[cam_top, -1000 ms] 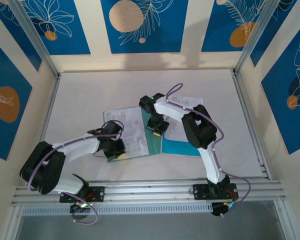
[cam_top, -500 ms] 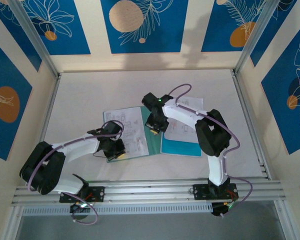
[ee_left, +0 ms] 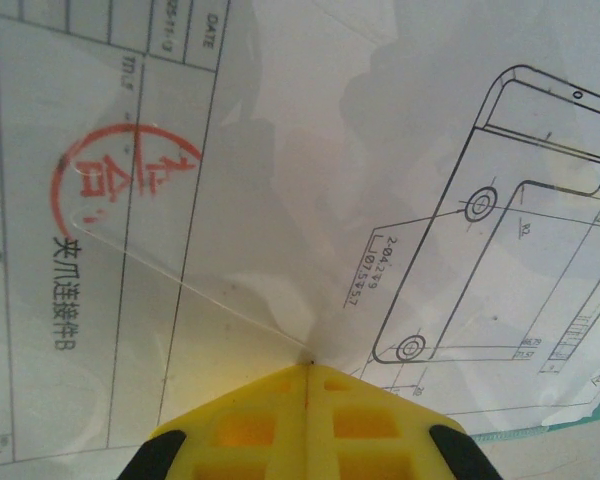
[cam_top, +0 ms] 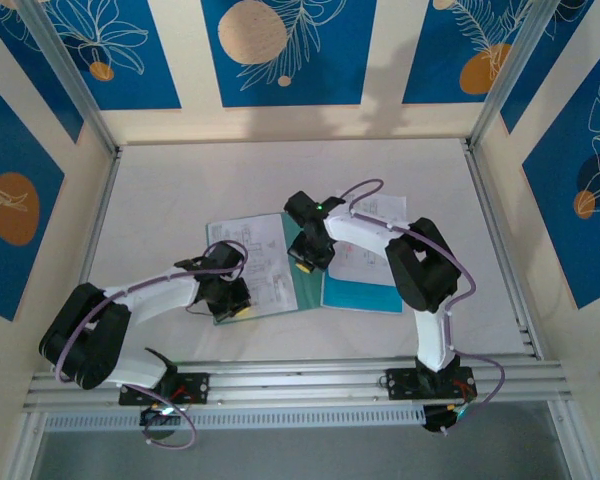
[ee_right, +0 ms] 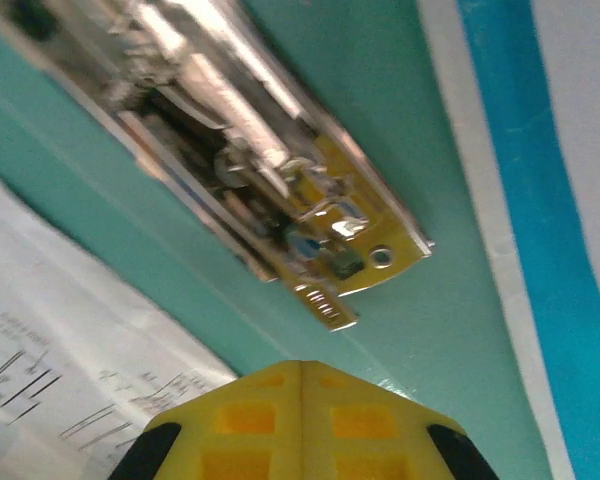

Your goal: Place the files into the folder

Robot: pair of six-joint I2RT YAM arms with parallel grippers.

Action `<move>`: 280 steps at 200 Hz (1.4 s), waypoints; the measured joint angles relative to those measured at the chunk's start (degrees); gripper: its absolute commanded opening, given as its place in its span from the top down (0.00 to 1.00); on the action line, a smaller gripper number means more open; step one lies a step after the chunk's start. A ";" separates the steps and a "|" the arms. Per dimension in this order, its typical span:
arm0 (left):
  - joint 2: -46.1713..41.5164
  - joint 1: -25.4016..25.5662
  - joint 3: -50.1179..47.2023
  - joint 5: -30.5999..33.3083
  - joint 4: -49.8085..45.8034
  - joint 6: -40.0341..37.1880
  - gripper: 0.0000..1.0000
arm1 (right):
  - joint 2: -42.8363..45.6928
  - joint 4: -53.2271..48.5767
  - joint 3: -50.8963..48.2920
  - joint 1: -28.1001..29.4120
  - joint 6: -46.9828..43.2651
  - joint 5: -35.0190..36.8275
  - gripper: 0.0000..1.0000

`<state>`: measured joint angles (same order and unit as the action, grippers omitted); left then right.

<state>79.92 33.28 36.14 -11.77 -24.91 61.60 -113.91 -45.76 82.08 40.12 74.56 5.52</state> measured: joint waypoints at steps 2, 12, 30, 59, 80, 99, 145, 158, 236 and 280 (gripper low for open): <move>0.00 0.00 0.00 0.00 0.00 0.00 1.00 | -0.07 0.11 -0.15 -0.02 0.09 0.00 1.00; 0.00 0.00 0.00 0.00 0.00 0.00 1.00 | -0.42 0.22 -0.83 -0.17 0.57 -0.02 1.00; 0.00 0.00 0.00 0.00 0.00 0.00 1.00 | -1.07 0.42 -1.51 -0.57 1.03 -0.31 1.00; 0.00 0.00 0.00 0.00 0.00 0.00 1.00 | -1.25 0.61 -1.53 -0.90 1.81 -1.07 1.00; 0.00 0.00 0.00 0.00 0.02 0.00 1.00 | -1.44 1.07 -1.55 -1.11 2.25 -1.51 1.00; 0.00 0.00 0.00 0.00 0.02 0.00 1.00 | -1.44 1.70 -1.55 -1.25 2.49 -1.92 1.00; 0.00 0.00 0.00 0.00 0.02 0.00 1.00 | 1.62 3.19 -2.69 -1.33 3.69 -2.19 1.00; 0.00 0.00 0.00 0.00 0.02 -0.02 1.00 | 3.23 3.67 -2.73 -1.53 4.09 -2.34 1.00; 0.00 0.00 0.00 0.00 0.02 -0.20 1.00 | 2.56 5.31 -2.71 -2.49 5.68 -2.99 1.00; 0.00 0.00 -0.02 0.00 0.02 -0.20 1.00 | -0.07 5.42 -1.75 -2.45 5.90 -2.97 1.00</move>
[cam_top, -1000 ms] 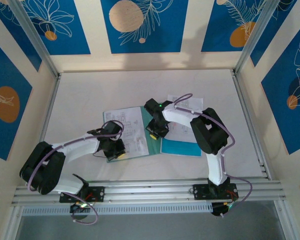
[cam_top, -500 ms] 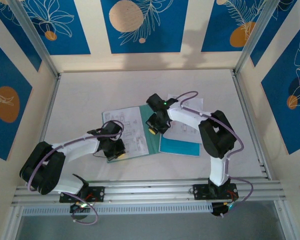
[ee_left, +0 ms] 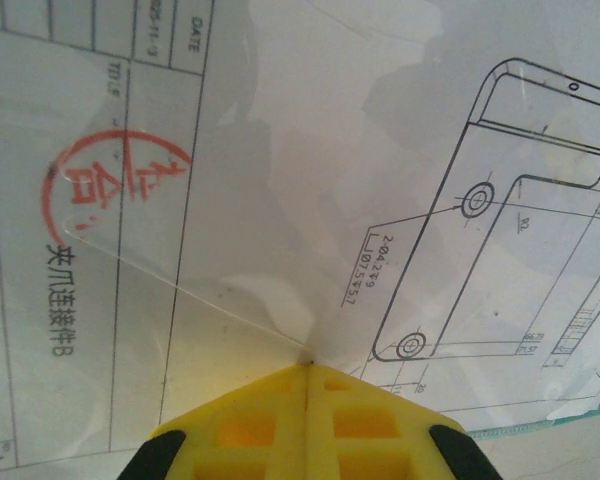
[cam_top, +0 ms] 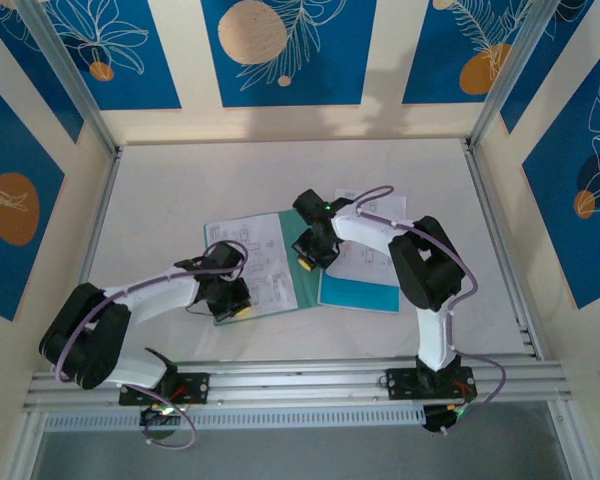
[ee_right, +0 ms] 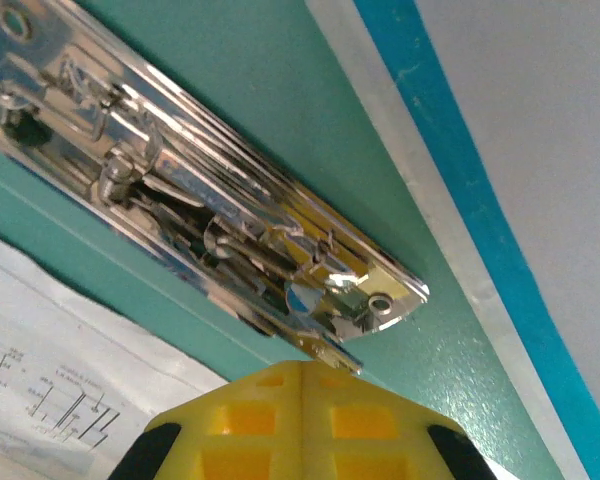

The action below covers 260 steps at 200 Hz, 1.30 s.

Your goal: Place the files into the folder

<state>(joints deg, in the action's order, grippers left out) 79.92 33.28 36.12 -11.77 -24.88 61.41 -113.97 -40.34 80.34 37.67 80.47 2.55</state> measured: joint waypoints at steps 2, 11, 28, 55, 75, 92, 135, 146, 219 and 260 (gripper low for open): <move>0.00 0.00 0.00 0.00 0.02 0.00 1.00 | -0.17 0.00 0.04 0.02 0.00 0.00 1.00; 0.00 0.00 0.00 -0.02 0.02 0.00 1.00 | -0.55 -0.15 0.26 0.02 0.00 0.00 1.00; 0.00 0.00 0.00 -0.02 0.02 0.00 1.00 | -0.66 -0.20 0.35 0.02 0.00 0.02 1.00; -0.02 0.00 0.00 0.00 0.02 0.00 1.00 | -1.25 -1.01 1.11 0.02 -0.04 0.20 1.00; -0.04 0.00 -0.02 0.00 0.02 0.00 1.00 | -1.77 -1.90 1.95 0.02 -0.07 0.48 1.00; -0.07 0.00 -0.02 0.00 0.02 0.00 1.00 | -2.21 -2.51 2.47 0.02 -0.28 0.57 1.00; -0.07 0.00 -0.04 0.00 0.02 0.00 1.00 | -2.51 -2.69 2.49 0.09 -0.79 0.85 1.00; -0.11 0.00 -0.07 0.00 0.02 0.00 1.00 | -2.54 -2.71 2.49 0.07 -0.94 0.87 1.00; -0.33 0.00 -0.20 0.04 0.00 0.00 1.00 | -2.54 -2.08 1.77 -0.42 -2.08 0.28 1.00; -0.61 0.00 -0.44 0.07 0.02 0.00 1.00 | -2.73 -2.29 1.75 -0.52 -2.91 0.11 1.00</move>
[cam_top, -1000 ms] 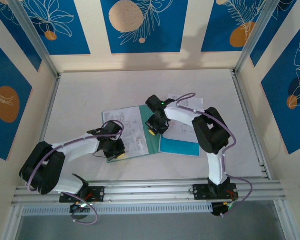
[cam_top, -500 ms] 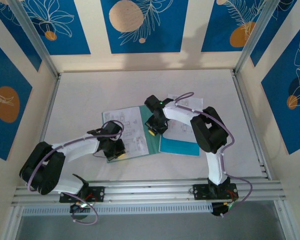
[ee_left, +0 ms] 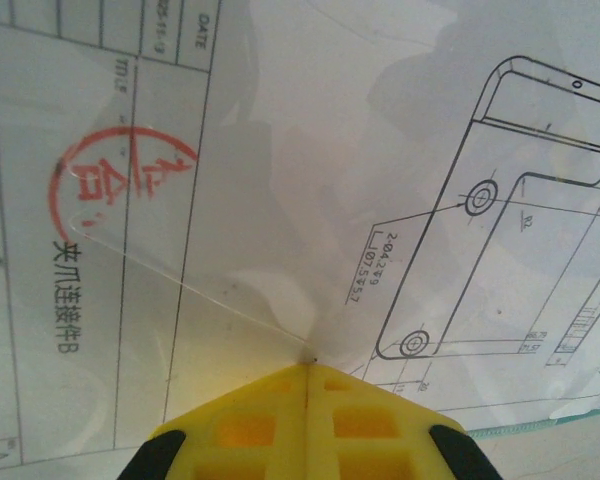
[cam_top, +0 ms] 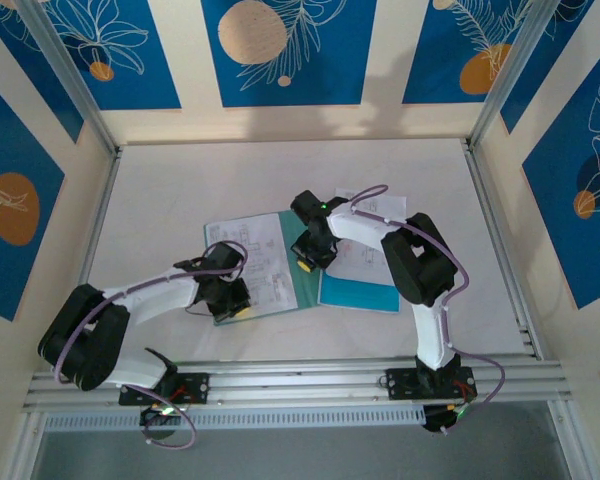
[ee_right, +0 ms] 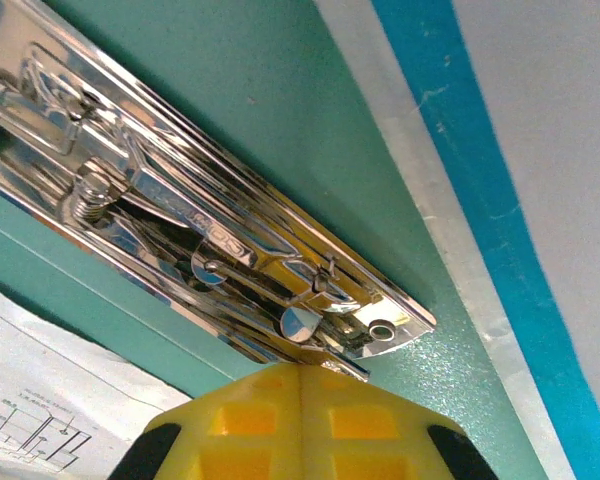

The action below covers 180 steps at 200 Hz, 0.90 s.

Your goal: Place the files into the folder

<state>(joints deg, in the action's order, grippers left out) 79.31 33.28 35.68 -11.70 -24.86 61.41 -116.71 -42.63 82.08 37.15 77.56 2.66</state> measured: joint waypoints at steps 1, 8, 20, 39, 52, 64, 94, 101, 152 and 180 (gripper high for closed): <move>-0.02 0.00 -0.02 0.00 0.00 0.00 1.00 | 0.00 -0.02 0.02 0.00 -0.02 -0.02 1.00; -0.13 0.00 -0.15 0.11 -0.02 0.00 1.00 | -0.15 -0.22 0.22 0.00 -0.15 -0.04 1.00; -0.20 0.00 -0.20 0.15 0.00 0.00 1.00 | -0.63 -1.09 0.98 0.00 -0.48 -0.07 1.00; -0.20 0.00 -0.20 0.15 -0.02 0.02 1.00 | -2.03 -3.52 3.19 0.00 -1.07 -0.04 1.00; -0.24 0.00 -0.20 0.17 -0.02 0.00 1.00 | -3.23 -5.66 5.09 0.02 -1.70 0.02 1.00; -0.42 0.00 -0.35 0.17 0.00 0.00 1.00 | -4.09 -7.30 6.51 0.02 -2.21 0.09 1.00; -0.72 -0.04 -0.59 0.20 -0.02 0.00 1.00 | -5.79 -10.23 8.96 0.24 -3.19 0.35 1.00; -0.79 -0.04 -0.63 0.24 -0.09 0.00 1.00 | -6.05 -10.60 9.16 0.24 -3.41 0.35 1.00; -0.87 -0.04 -0.72 0.35 -0.17 0.00 1.00 | -6.12 -10.36 8.63 -0.02 -4.96 -0.52 1.00; -0.87 -0.15 -0.72 0.37 -0.22 0.00 1.00 | -6.21 -10.32 8.50 -0.90 -6.62 -2.62 1.00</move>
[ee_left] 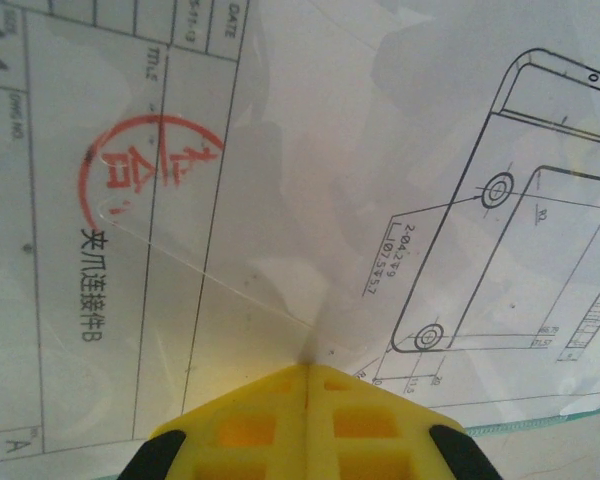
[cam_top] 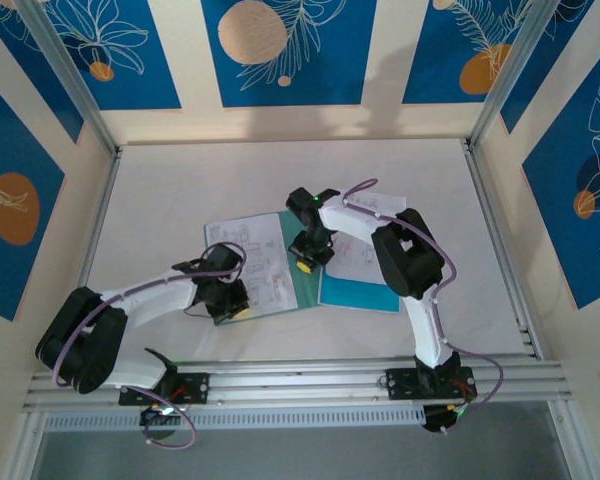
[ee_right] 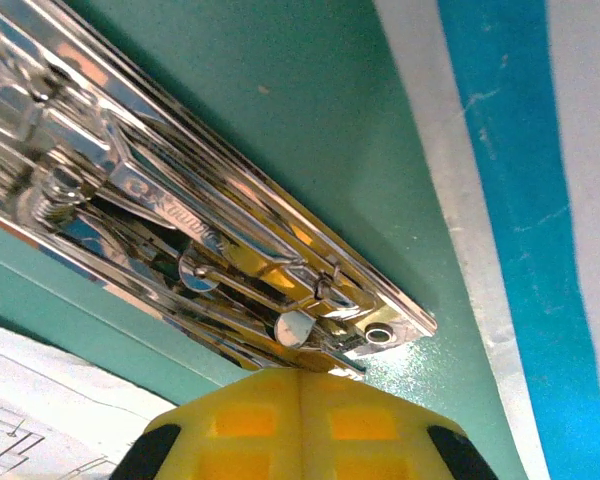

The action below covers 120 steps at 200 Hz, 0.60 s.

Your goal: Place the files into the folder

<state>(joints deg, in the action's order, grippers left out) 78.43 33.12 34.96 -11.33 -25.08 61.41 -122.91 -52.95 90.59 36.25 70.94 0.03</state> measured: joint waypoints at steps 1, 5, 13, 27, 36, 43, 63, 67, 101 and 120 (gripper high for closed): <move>0.00 0.00 0.00 0.00 0.00 0.00 1.00 | 0.00 0.00 0.00 -0.02 -0.07 -0.04 1.00; 0.00 0.00 0.00 0.00 0.00 0.00 1.00 | -0.04 0.00 0.00 -0.15 -0.24 -0.28 1.00; 0.00 0.00 0.00 0.00 0.00 0.00 1.00 | -0.22 -0.04 0.02 -0.42 -0.68 -0.87 1.00; 0.00 0.00 0.00 0.00 -0.02 0.00 1.00 | -0.42 -0.28 0.20 -1.01 -1.22 -2.23 1.00; 0.00 0.00 0.00 0.00 -0.02 0.00 1.00 | -0.63 -0.44 0.35 -1.38 -1.51 -3.17 1.00; -0.02 0.00 0.00 0.00 -0.02 0.00 1.00 | -0.83 -0.66 0.57 -1.64 -1.55 -3.67 1.00; -0.02 0.00 0.00 0.00 -0.02 0.00 1.00 | -1.51 -1.55 1.46 -2.19 -1.90 -5.05 1.00; -0.02 -0.02 0.00 0.00 -0.02 0.00 1.00 | -1.73 -1.79 1.70 -2.23 -1.92 -5.22 1.00; -0.07 -0.11 0.00 0.00 -0.09 0.00 1.00 | -3.10 -3.93 3.54 -2.40 -1.95 -5.73 1.00; -0.28 -0.17 0.00 0.04 -0.61 -0.02 1.00 | -3.58 -4.81 4.26 -2.40 -1.92 -5.64 1.00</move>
<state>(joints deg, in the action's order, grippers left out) 78.15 32.95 34.96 -11.29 -25.69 61.39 -126.50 -57.76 94.85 33.85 69.01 -5.61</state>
